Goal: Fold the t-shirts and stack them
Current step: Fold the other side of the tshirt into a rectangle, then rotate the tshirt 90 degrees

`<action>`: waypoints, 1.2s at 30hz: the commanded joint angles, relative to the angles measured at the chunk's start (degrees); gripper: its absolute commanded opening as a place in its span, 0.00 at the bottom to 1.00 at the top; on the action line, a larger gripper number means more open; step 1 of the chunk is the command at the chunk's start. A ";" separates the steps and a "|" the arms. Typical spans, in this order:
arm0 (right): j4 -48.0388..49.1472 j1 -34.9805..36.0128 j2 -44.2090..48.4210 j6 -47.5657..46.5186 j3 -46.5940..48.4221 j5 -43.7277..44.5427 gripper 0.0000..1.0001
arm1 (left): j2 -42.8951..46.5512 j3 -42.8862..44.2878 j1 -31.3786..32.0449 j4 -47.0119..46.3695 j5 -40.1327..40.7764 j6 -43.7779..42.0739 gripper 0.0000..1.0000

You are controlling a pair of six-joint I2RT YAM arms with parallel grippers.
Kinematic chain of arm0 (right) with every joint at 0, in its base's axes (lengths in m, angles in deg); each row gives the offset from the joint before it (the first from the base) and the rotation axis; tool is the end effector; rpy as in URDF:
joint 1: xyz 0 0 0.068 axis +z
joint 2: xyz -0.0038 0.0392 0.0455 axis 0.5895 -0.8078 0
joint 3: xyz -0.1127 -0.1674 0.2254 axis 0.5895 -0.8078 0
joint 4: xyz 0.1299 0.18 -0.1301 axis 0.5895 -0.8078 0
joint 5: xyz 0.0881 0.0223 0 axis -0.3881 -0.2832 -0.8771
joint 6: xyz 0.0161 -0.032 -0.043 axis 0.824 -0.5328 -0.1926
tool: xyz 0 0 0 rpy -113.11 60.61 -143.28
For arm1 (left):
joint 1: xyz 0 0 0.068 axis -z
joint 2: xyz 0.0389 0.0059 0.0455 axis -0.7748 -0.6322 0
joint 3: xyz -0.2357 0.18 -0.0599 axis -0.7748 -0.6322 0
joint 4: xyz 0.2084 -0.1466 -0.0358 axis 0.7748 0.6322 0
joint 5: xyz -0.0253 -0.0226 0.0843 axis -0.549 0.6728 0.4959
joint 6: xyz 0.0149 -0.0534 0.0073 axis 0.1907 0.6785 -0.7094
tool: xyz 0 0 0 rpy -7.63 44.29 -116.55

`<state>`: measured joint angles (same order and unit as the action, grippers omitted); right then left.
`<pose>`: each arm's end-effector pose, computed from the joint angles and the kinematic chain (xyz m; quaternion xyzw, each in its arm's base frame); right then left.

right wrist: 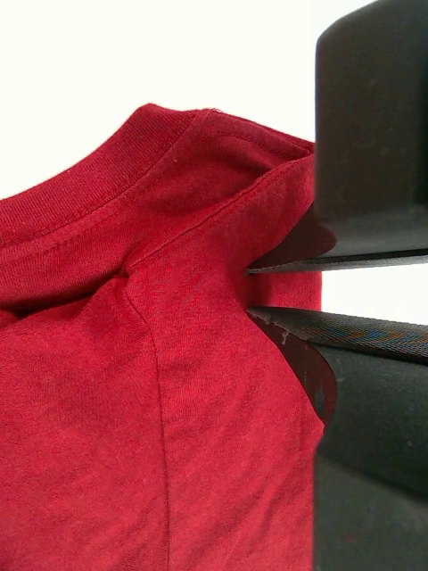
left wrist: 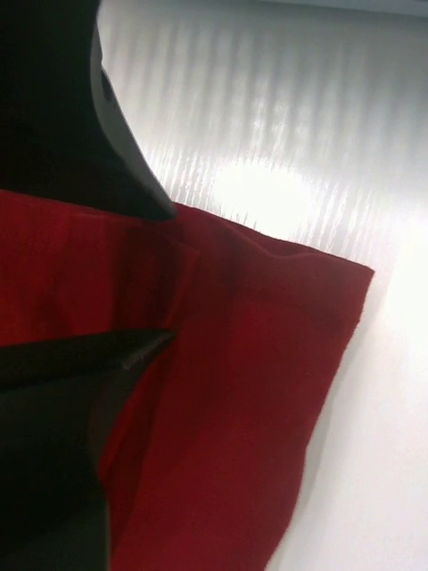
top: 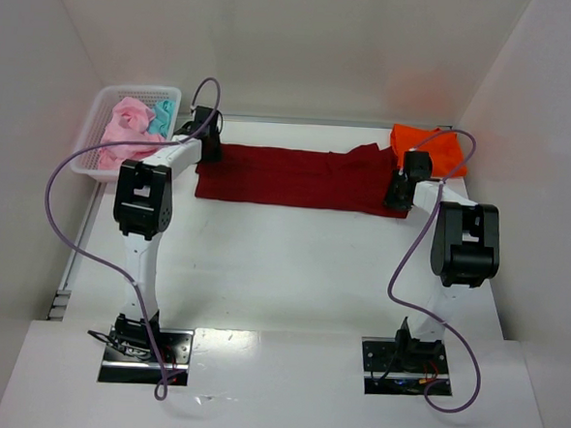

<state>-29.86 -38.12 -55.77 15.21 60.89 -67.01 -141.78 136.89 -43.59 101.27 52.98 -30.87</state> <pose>0.3883 -0.0130 0.1960 0.1343 0.9400 0.0394 0.3111 0.5253 -0.0545 0.2030 -0.1767 0.9004 0.0445 0.3952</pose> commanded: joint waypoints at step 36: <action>-0.10 0.24 12.79 4.06 8.68 -5.86 1.00 | 13.06 -11.97 -0.35 1.97 -38.15 -64.87 0.99</action>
<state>-30.71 -38.12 -44.28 19.06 69.07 -72.50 -126.98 124.41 -43.21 107.22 15.58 -89.52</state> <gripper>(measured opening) 0.999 0.990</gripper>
